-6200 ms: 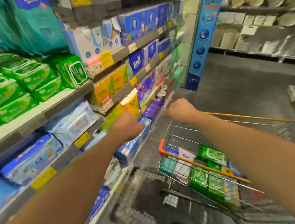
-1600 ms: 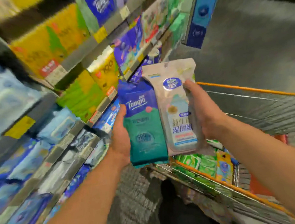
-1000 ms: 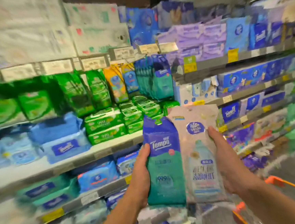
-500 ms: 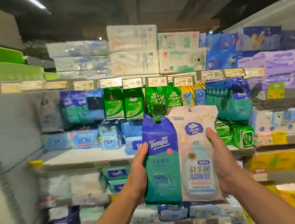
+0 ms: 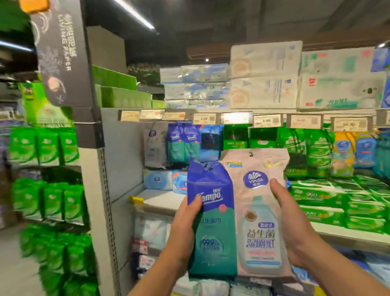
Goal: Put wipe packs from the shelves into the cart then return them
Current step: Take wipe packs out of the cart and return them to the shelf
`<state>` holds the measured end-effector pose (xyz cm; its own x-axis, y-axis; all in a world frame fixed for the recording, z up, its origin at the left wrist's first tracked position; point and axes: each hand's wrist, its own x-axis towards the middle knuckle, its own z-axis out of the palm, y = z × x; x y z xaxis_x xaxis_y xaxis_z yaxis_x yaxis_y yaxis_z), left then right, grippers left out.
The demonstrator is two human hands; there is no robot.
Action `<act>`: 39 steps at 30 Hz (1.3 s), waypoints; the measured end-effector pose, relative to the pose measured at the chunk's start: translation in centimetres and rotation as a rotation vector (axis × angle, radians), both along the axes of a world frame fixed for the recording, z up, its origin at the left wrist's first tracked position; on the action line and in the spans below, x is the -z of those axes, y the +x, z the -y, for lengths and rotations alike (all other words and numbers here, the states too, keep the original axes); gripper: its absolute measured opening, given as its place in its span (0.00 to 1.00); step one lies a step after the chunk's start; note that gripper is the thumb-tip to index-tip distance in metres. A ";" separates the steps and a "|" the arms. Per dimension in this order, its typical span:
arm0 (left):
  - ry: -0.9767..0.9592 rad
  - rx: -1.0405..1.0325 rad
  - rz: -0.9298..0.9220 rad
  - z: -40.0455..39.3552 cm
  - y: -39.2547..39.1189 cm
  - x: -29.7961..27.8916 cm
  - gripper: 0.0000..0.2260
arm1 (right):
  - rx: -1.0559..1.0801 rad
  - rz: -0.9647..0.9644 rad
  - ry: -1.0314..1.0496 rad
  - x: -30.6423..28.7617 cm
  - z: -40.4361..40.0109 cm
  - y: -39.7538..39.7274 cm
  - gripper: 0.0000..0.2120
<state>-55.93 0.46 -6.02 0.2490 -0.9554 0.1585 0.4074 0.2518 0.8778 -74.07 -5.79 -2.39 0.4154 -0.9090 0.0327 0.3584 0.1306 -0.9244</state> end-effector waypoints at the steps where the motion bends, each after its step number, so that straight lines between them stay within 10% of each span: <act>1: -0.014 -0.033 0.028 0.0 0.7 0.1 0.26 | -0.013 -0.003 0.002 0.1 0.3 0.7 0.26; 9: -0.027 -0.162 0.106 0.8 5.5 0.8 0.19 | -0.101 -0.140 -0.203 0.9 1.9 5.5 0.43; 15: -0.043 -0.190 0.207 4.1 10.3 0.4 0.23 | -0.094 -0.078 -0.118 2.2 6.1 10.0 0.22; 30: -0.065 -0.140 0.442 21.8 23.6 -3.7 0.12 | 0.130 0.011 -0.107 2.2 19.5 22.5 0.32; 39: -0.085 -0.063 0.349 26.2 25.8 -5.0 0.04 | 0.265 -0.059 -0.223 0.3 20.8 24.9 0.18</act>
